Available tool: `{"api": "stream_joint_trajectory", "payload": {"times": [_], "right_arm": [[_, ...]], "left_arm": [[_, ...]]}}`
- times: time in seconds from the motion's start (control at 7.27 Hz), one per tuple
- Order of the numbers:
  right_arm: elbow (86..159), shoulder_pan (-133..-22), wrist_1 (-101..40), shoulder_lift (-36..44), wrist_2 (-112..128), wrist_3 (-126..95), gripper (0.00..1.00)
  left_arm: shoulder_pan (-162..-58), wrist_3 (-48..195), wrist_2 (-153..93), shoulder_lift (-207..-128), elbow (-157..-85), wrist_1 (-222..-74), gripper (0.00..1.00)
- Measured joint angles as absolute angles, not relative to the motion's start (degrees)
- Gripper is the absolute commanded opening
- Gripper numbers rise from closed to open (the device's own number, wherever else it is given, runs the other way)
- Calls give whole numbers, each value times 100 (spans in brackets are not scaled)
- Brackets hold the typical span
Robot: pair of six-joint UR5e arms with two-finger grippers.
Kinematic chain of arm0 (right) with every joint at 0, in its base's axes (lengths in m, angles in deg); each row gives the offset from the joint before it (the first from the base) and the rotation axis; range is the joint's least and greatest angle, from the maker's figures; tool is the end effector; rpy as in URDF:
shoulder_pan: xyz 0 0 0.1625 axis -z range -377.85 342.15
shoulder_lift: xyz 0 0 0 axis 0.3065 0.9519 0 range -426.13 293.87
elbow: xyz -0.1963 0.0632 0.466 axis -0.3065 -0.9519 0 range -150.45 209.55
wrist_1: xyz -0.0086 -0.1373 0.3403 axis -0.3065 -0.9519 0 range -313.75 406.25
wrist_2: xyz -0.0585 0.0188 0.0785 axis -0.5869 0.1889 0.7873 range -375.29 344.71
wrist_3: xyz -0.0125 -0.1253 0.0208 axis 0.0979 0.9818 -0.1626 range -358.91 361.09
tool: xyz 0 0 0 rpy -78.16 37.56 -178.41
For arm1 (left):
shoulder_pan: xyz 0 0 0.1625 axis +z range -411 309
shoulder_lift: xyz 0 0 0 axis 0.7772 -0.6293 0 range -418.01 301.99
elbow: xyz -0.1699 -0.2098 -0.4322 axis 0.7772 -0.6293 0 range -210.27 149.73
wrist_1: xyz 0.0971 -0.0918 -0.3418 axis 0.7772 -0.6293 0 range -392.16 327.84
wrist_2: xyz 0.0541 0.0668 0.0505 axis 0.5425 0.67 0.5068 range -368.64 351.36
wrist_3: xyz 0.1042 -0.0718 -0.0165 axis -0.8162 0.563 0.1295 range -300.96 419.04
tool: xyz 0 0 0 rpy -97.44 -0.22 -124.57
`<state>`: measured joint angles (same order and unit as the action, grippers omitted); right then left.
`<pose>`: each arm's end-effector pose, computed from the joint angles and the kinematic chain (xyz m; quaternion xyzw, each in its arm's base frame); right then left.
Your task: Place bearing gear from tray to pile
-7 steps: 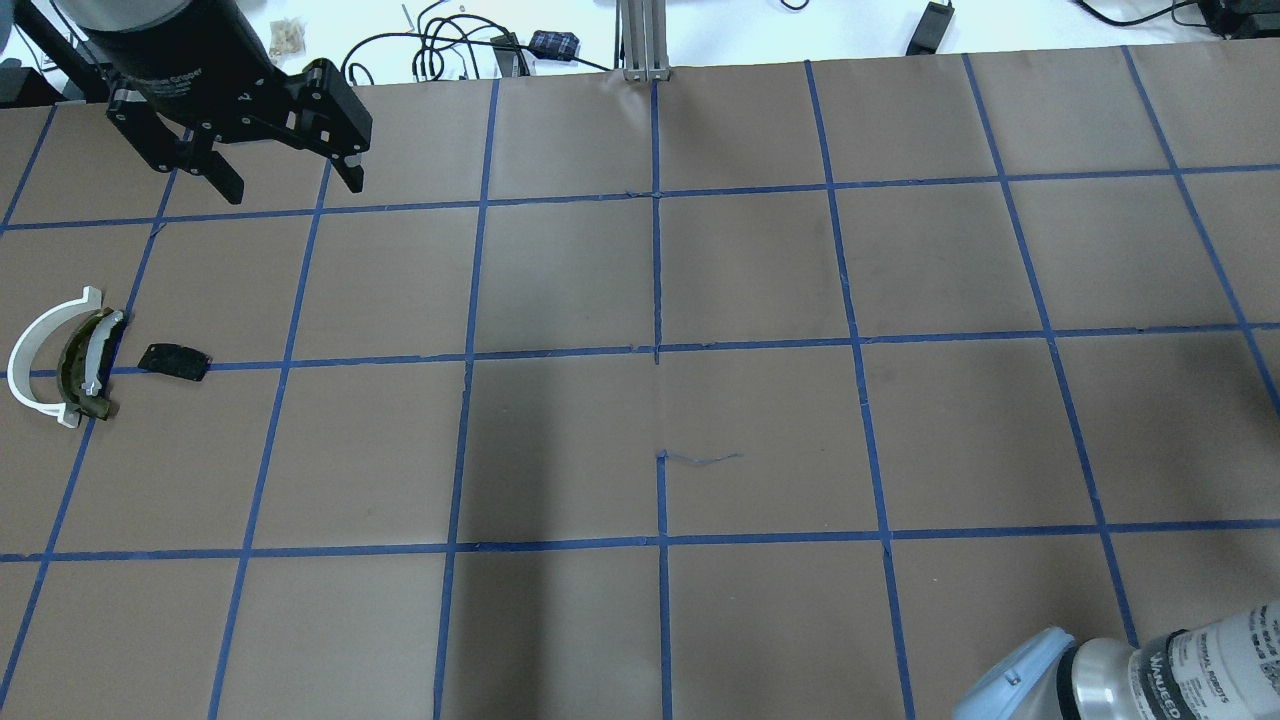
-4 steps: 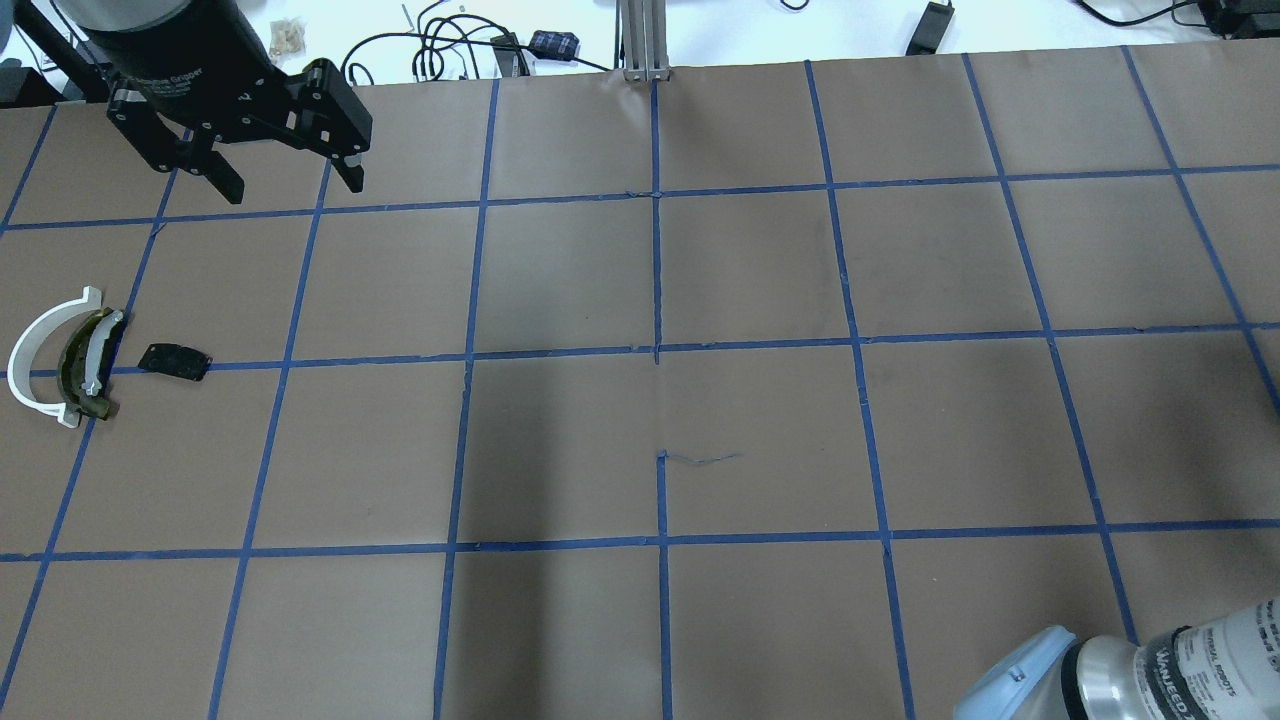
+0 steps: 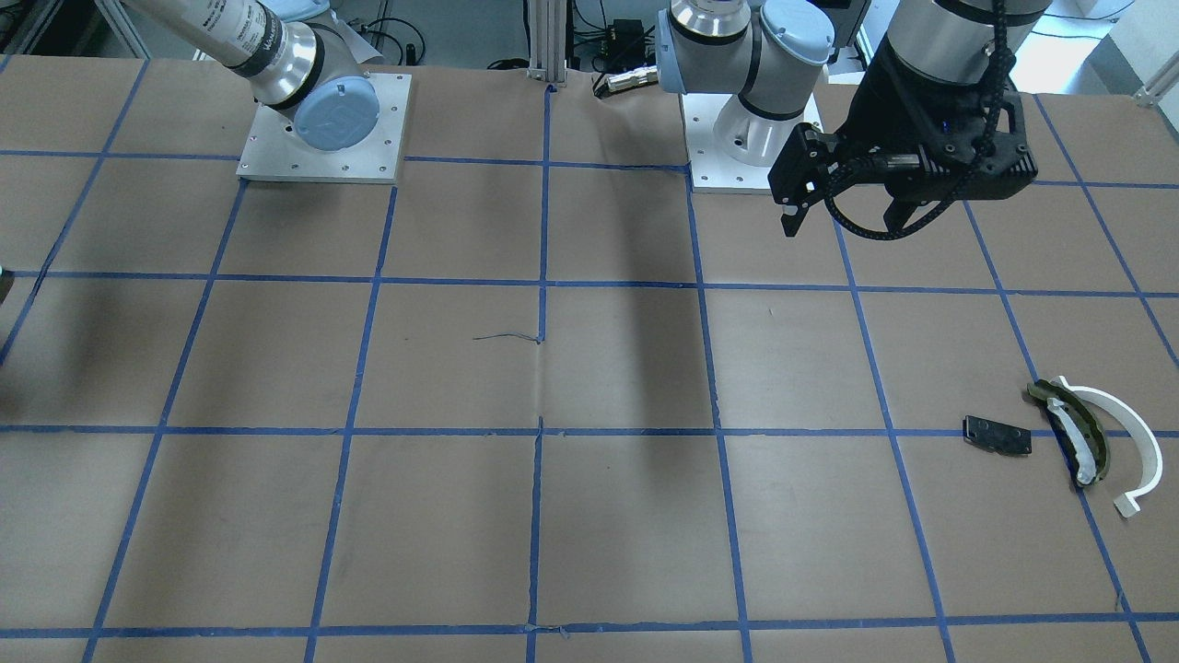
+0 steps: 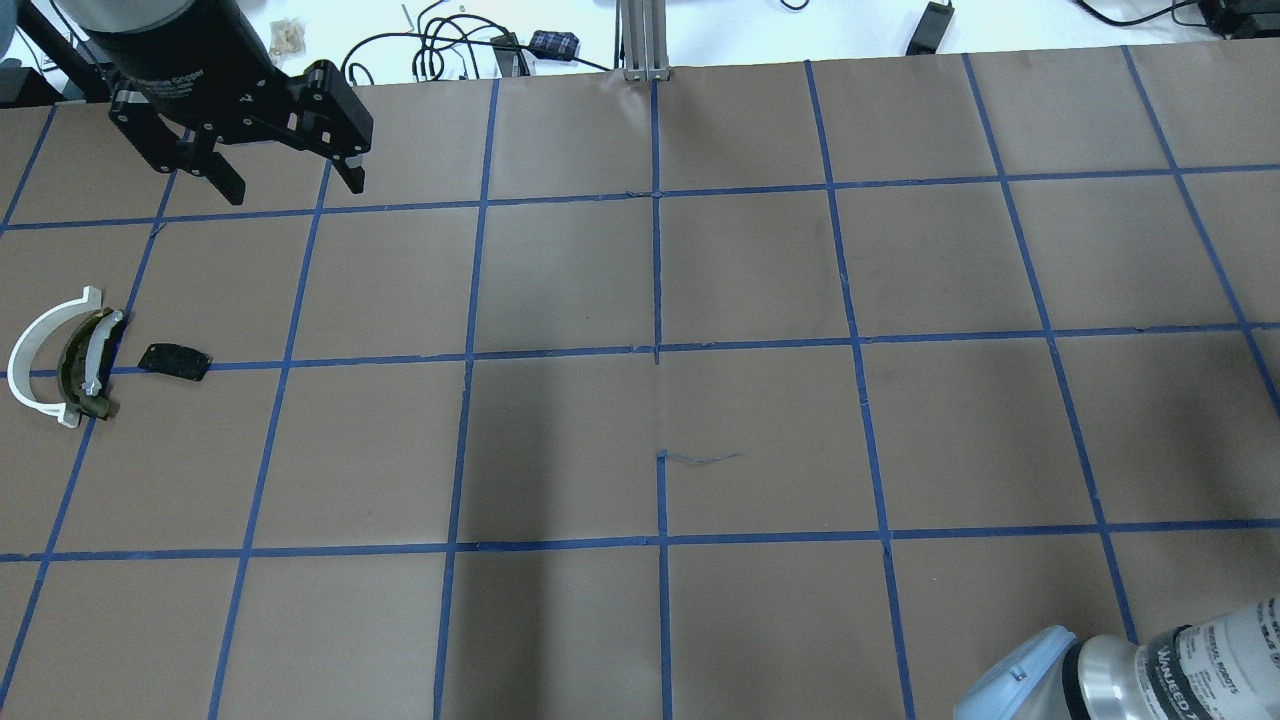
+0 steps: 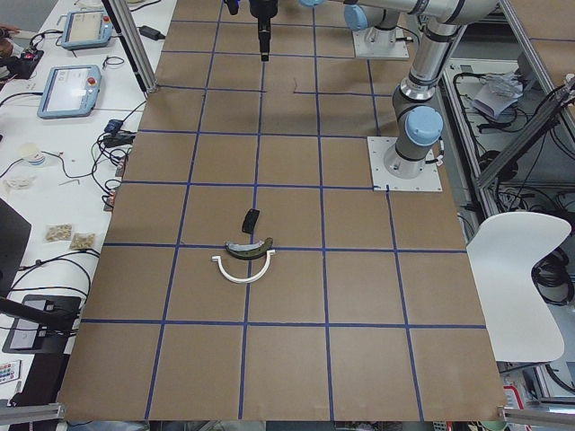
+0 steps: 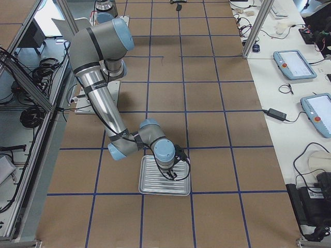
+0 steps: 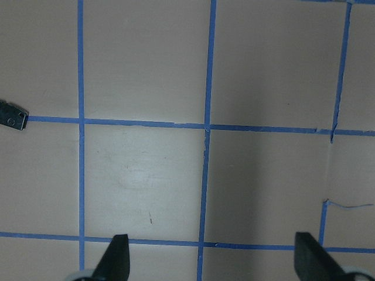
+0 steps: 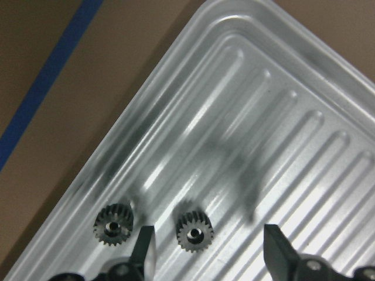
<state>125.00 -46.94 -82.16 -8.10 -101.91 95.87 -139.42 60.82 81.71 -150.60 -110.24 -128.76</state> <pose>-0.4937 -0.4360 0.2614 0.2914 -0.9561 0.0307 0.0022 -0.1196 -0.4672 0.5897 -0.0293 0.9995 -0.0074 0.0030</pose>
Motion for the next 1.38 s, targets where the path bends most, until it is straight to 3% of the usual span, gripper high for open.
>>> {"api": "stream_joint_trajectory", "payload": {"times": [0.28,0.83,1.38], "right_arm": [[12491,-4694,-8202,-847,-10187,9490,59],[12507,-4694,-8185,-855,-10192,9363,21],[12505,-4701,-8103,-783,-10268,9162,18]], "left_arm": [[-13942,6083,8171,-15049,-11028,-12876,100],[-13942,6080,8171,-15047,-11019,-12876,100],[-13942,6086,8171,-15051,-11016,-12878,100]]}}
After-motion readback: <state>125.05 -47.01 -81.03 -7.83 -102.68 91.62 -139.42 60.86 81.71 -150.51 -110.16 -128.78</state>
